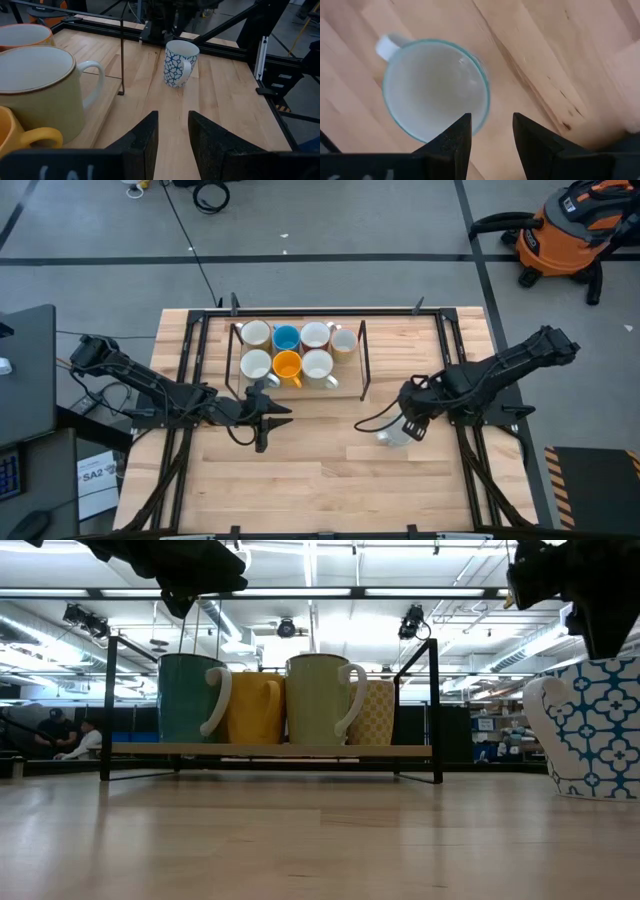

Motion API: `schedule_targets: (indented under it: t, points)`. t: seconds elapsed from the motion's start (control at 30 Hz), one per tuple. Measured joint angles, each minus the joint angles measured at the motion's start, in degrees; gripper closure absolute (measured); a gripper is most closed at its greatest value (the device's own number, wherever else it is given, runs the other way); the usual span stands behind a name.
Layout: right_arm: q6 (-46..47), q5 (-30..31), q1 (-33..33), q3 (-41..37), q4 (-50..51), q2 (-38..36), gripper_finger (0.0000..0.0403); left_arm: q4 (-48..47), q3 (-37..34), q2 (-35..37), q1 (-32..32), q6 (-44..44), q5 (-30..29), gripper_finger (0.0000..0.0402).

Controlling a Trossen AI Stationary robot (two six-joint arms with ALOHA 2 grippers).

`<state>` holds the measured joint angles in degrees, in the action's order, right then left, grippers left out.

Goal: Place coffee mugs
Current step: Put the blue patterned mug on the shelf

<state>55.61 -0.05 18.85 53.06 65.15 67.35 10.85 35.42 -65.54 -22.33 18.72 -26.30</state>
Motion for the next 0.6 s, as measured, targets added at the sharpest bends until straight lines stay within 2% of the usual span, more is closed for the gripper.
schedule_targets:
  t: [0.6]
  points:
    - [-0.3,0.4,0.0,-0.4,-2.4,2.3,0.0254,0.0,0.0,0.0,0.0,0.0,0.0,0.029]
